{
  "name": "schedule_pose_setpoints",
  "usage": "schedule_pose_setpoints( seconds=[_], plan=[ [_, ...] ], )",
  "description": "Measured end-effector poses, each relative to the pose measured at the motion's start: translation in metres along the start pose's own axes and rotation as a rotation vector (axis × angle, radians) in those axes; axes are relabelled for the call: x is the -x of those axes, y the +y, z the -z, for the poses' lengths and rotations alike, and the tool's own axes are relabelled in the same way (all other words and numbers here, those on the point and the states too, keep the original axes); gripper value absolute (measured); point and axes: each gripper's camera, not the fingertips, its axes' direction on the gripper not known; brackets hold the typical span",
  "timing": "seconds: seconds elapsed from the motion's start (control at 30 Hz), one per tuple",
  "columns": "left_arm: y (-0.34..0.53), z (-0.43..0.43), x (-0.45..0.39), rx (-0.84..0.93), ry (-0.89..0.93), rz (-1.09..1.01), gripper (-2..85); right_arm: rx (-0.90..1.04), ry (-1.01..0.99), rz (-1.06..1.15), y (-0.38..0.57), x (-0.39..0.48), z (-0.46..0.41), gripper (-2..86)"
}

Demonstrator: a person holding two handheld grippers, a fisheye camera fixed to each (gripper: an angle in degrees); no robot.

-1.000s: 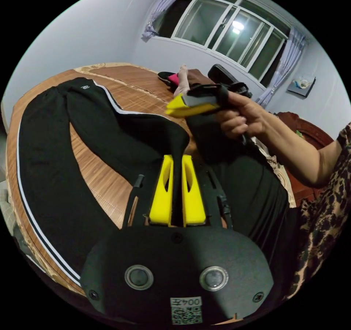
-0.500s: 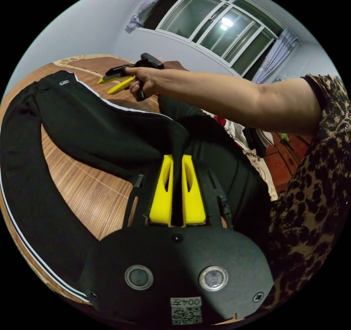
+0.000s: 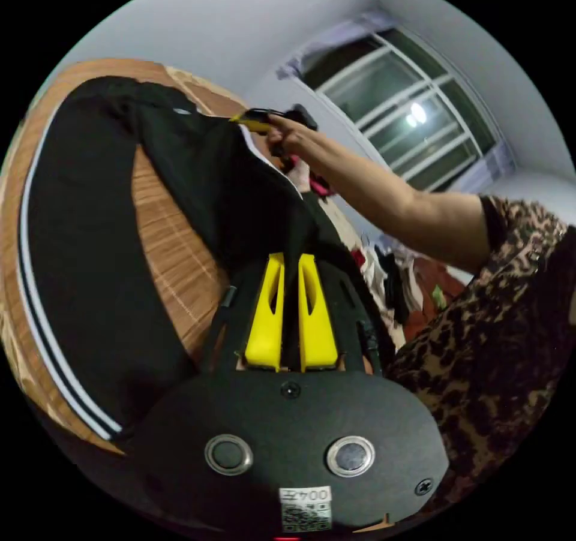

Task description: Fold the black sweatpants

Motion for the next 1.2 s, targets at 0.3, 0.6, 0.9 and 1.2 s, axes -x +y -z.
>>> schedule_pose_setpoints(
  seconds=[0.3,0.6,0.9,1.2],
  plan=[
    [0.012,0.142,0.052,-0.272,-0.098,0.280,2.5,0.068,0.107,0.587,0.001,0.296,-0.131,3.4],
    [0.024,0.131,0.131,-0.169,-0.106,0.648,2.6,0.392,0.242,0.686,0.104,0.327,-0.387,5.9],
    [-0.001,0.115,0.128,-0.106,-0.165,0.601,1.7,0.250,0.390,0.701,0.157,0.256,-0.375,7.2],
    [-0.006,0.104,0.083,-0.012,-0.035,0.538,3.4,0.311,0.613,0.822,0.204,0.192,-0.362,6.7]
  ],
)
